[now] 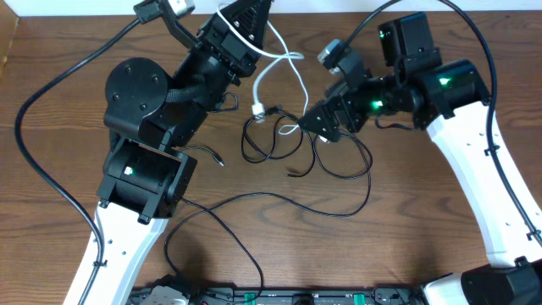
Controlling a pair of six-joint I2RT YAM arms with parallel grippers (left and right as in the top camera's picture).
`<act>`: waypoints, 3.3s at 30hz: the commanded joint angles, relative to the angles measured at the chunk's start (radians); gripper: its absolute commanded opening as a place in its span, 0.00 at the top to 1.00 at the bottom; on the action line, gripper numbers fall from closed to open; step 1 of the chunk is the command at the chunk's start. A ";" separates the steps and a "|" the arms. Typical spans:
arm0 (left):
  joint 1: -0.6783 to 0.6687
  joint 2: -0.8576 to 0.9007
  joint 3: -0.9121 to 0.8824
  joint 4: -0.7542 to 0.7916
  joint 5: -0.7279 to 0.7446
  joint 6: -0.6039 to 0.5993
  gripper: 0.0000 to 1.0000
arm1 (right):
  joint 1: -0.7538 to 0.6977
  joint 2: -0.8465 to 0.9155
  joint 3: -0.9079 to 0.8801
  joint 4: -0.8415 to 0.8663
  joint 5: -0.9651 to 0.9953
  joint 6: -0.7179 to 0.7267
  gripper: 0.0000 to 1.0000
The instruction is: Untangle cables
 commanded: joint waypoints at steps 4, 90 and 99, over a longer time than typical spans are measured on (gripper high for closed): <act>0.002 -0.014 0.011 0.013 -0.007 -0.102 0.92 | 0.064 -0.001 -0.003 0.113 0.047 0.103 0.17; 0.002 0.073 0.011 -0.409 0.278 0.967 0.60 | -0.032 -0.009 -0.003 0.741 -0.375 1.829 0.99; 0.002 0.073 0.011 -0.410 0.278 0.952 0.92 | -0.026 -0.009 -0.003 0.748 -0.381 1.832 0.99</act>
